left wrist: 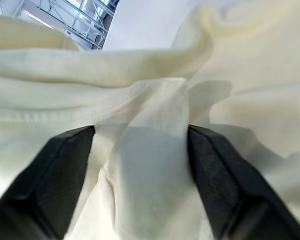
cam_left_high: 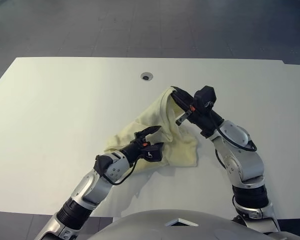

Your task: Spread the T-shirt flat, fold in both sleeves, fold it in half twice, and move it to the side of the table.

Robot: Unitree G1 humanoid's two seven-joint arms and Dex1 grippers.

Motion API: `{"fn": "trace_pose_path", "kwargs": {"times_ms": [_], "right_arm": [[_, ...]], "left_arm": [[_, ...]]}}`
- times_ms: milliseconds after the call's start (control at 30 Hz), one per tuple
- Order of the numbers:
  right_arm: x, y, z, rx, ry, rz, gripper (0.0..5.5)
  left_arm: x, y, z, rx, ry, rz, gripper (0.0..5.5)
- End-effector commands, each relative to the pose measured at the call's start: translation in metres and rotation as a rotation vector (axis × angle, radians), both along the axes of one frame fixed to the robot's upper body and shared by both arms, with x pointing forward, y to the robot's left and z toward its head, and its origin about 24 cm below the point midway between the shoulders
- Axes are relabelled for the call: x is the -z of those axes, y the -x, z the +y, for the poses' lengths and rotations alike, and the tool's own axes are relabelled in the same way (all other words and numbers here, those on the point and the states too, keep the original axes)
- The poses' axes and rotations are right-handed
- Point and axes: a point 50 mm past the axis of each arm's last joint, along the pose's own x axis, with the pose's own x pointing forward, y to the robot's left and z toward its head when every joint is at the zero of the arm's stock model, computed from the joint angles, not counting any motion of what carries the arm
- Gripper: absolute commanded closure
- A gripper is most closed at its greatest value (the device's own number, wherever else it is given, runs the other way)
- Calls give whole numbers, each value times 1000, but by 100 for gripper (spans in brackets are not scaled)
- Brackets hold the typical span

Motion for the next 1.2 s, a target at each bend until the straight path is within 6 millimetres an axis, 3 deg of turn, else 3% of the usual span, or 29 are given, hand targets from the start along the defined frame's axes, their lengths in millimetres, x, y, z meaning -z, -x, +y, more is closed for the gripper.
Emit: {"fn": "trace_pose_path", "kwargs": {"times_ms": [33,333,500,633,767,1000,1200], "right_arm": [[2,1,-1,6,7,6,550],[5,3,-1,9,15,17,550],[9,2,-5,34,37,20,550],[12,-3,-19,96,63,22,550],[14,-6,-32,149,86,27,550],[14,-12,-57,231,117,24,550],[-6,-14,-65,248,97,-47,550]], "left_arm": [[6,0,0,6,-34,17,315],[9,0,-6,35,-30,13,470],[-9,-6,1,-64,100,-67,548],[-35,-12,16,-227,356,-155,548],[-47,-12,27,-328,551,-150,548],[-60,-10,39,-378,725,-133,548],[-75,-27,44,-469,823,-194,548]]}}
